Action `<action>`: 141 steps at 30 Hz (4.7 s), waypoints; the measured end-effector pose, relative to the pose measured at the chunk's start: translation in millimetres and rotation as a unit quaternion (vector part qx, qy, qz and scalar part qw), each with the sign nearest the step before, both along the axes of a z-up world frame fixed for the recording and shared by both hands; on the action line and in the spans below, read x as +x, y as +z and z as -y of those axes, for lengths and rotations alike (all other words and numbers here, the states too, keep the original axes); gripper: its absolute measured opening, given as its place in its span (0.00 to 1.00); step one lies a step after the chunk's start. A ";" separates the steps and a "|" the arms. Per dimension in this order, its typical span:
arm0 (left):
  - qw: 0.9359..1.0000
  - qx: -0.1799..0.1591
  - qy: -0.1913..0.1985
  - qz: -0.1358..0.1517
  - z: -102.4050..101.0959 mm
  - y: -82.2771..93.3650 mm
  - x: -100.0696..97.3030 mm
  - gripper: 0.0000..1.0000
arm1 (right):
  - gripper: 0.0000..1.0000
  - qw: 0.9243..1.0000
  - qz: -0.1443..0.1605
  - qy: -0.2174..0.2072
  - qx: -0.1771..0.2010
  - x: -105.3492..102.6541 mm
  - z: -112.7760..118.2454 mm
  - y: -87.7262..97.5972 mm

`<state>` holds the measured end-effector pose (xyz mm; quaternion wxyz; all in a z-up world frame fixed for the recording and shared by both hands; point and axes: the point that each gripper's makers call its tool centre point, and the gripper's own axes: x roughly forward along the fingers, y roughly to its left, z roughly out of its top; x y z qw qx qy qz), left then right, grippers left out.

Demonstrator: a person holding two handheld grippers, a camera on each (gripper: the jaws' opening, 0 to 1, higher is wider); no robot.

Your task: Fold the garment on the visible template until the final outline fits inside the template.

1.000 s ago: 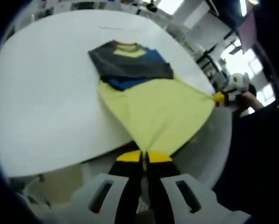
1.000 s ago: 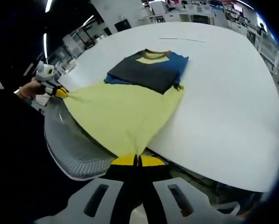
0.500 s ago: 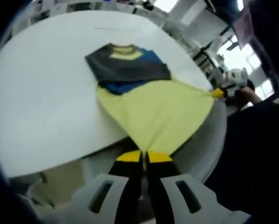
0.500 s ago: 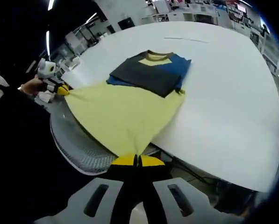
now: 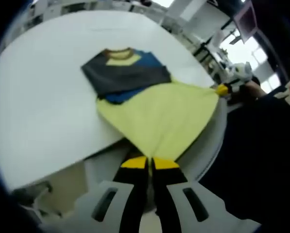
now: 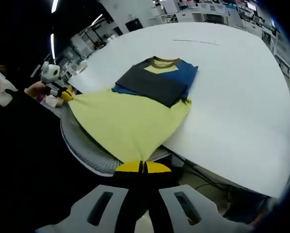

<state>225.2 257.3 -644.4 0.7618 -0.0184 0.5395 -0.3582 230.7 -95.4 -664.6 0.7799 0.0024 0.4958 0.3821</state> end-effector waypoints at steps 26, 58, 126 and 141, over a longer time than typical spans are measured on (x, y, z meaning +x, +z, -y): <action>0.999 -0.013 -0.028 0.027 2.5 33.9 57.5 0.00 | 0.02 1.000 -0.001 -0.001 0.015 48.2 2.0 31.7; 0.999 -0.032 0.023 0.018 -5.2 2.4 194.1 0.00 | 0.02 0.999 0.029 -0.007 0.018 202.3 -7.4 21.1; 0.985 -0.038 0.149 -0.072 -21.3 -117.8 302.5 0.00 | 0.02 0.998 -0.046 -0.030 -0.019 332.7 -15.5 -112.2; 0.985 -0.033 0.150 -0.077 -21.2 -126.9 305.6 0.00 | 0.02 0.998 -0.048 -0.034 -0.013 333.0 -15.6 -117.5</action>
